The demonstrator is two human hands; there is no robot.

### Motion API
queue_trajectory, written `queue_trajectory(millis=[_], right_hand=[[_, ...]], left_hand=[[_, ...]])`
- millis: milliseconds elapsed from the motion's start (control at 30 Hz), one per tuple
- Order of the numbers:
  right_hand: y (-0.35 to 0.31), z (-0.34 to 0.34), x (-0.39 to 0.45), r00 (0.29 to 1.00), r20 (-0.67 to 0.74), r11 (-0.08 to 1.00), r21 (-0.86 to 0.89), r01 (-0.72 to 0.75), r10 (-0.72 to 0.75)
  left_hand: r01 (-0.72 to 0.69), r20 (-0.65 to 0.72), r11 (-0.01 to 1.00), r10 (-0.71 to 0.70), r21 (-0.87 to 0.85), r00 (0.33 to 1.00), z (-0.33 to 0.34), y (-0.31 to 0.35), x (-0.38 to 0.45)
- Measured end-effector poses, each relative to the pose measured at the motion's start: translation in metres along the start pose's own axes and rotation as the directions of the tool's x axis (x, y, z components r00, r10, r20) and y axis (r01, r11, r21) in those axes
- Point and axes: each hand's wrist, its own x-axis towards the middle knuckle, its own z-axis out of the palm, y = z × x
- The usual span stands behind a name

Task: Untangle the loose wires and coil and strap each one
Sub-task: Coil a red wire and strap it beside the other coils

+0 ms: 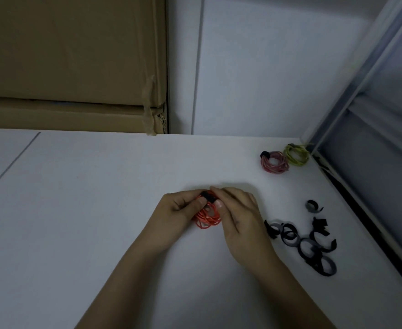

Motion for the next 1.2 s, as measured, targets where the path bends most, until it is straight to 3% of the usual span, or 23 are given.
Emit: queue_trajectory(millis=[100,300,433,567,900,1100,1200], right_hand=[[0.001,0.0,0.002,0.998,-0.067,0.999,-0.05,0.019,-0.022],[0.001,0.003,0.002,0.985,-0.169,0.991,0.134,-0.005,0.028],[0.002,0.001,0.001,0.963,-0.242,0.993,-0.016,0.119,-0.119],[0.006,-0.002,0.003,0.954,-0.219,0.974,-0.147,0.174,-0.203],[-0.003,-0.009,0.004,0.972,-0.091,0.941,-0.286,0.183,-0.216],[0.006,-0.014,0.006,0.982,0.041,0.976,-0.112,0.187,-0.184],[0.009,-0.014,0.006,0.982,-0.01,0.979,-0.078,0.187,-0.188]], left_hand=[[0.018,0.008,1.0,-0.018,-0.006,1.0,0.0,0.0,0.0],[0.031,0.082,1.0,-0.03,-0.004,0.996,-0.001,0.001,0.001],[0.027,0.092,1.0,-0.027,0.0,0.995,-0.001,0.001,0.001],[0.014,0.078,1.0,-0.015,0.014,0.997,0.001,-0.001,0.001],[-0.012,0.021,1.0,0.012,0.008,1.0,0.001,-0.005,0.002],[-0.025,0.017,0.999,0.025,0.037,1.0,0.0,-0.006,0.002],[-0.017,0.036,0.999,0.015,0.033,0.999,0.002,-0.004,0.001]])
